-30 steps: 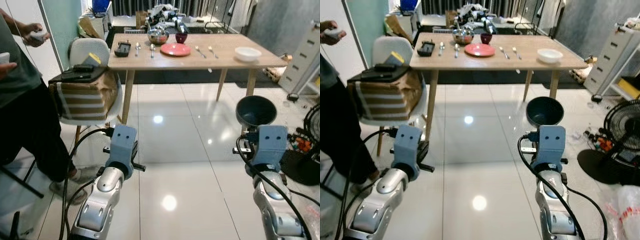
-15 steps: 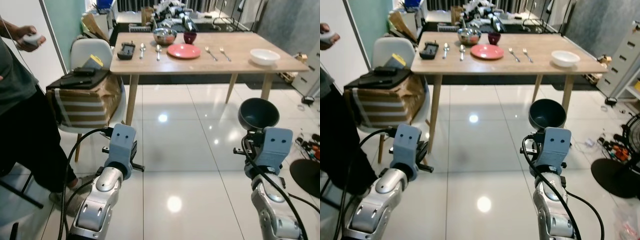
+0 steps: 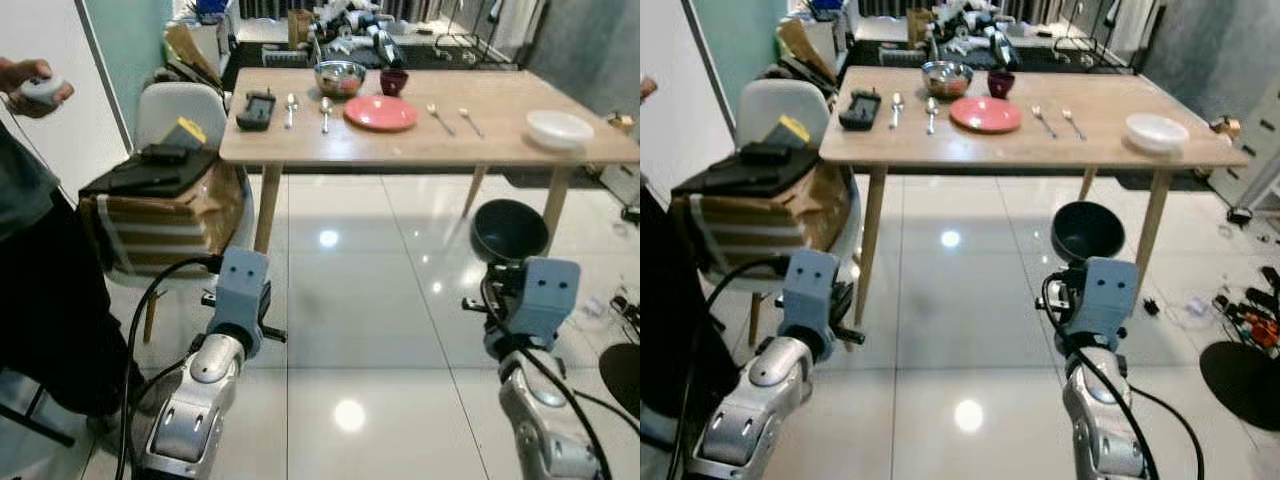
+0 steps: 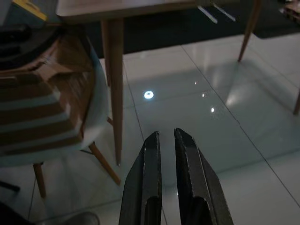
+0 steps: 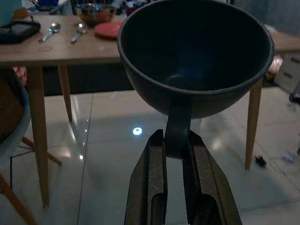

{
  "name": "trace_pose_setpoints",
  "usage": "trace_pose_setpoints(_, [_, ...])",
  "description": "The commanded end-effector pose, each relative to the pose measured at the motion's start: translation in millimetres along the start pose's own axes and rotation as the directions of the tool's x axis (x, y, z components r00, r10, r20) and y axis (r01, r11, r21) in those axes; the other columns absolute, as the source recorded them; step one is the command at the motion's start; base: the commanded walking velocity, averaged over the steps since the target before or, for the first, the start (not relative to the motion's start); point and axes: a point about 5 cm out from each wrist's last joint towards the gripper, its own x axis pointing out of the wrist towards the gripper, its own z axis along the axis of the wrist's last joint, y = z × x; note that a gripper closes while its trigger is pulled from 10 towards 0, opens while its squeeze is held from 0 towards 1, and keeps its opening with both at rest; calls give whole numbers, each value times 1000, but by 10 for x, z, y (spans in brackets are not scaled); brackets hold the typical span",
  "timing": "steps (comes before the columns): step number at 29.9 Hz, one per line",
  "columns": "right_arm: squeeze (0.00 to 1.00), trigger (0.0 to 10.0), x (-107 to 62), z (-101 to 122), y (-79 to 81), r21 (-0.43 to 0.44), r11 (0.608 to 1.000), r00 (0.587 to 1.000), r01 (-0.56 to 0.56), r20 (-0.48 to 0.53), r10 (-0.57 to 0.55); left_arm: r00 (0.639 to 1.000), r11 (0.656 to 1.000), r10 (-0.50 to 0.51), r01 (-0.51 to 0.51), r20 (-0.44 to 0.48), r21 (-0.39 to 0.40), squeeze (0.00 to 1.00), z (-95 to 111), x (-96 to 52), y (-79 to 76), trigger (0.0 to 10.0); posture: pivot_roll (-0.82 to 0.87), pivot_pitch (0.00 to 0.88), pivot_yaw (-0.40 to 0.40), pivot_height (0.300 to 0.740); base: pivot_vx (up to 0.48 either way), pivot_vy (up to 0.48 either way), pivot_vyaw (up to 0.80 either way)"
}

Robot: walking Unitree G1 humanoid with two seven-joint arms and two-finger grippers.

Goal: Setting the table

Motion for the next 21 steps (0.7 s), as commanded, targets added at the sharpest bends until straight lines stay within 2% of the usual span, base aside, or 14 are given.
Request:
trace_pose_setpoints(1, [0, 10000, -10, -24, 26, -2, 1000, 1000, -10, -3, 10, 1000, 1000, 14, -14, -20, 6, 0, -65, -23, 30, 10000, 72, 96, 27, 740, 465, 0, 0])
trace_pose_setpoints(21, [0, 10000, 16, -17, 8, -9, 1000, 1000, -16, -1, 16, 1000, 1000, 9, -9, -11, 2, 0, -59, -5, 12, 10000, 65, 74, 24, 740, 465, 0, 0])
